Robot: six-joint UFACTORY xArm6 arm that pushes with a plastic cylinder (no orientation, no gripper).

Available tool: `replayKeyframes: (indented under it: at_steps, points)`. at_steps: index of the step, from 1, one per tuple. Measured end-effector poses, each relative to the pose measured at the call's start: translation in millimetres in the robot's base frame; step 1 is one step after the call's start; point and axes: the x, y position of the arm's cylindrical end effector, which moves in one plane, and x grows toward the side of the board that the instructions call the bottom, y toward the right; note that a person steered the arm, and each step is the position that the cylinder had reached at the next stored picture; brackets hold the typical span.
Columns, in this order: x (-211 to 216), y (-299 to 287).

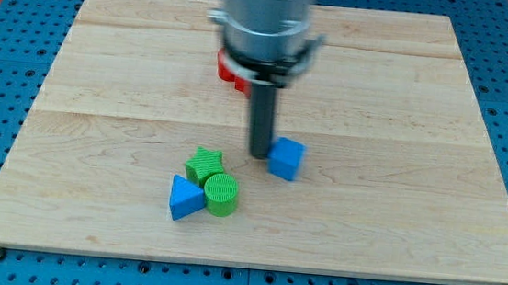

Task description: Move the blue cube top right to the green blocks

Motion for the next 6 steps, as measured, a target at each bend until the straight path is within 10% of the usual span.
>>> replayKeyframes:
  at_steps: [3,6]
  points:
    - [36.8,47.0]
    - [-68.6,142.8]
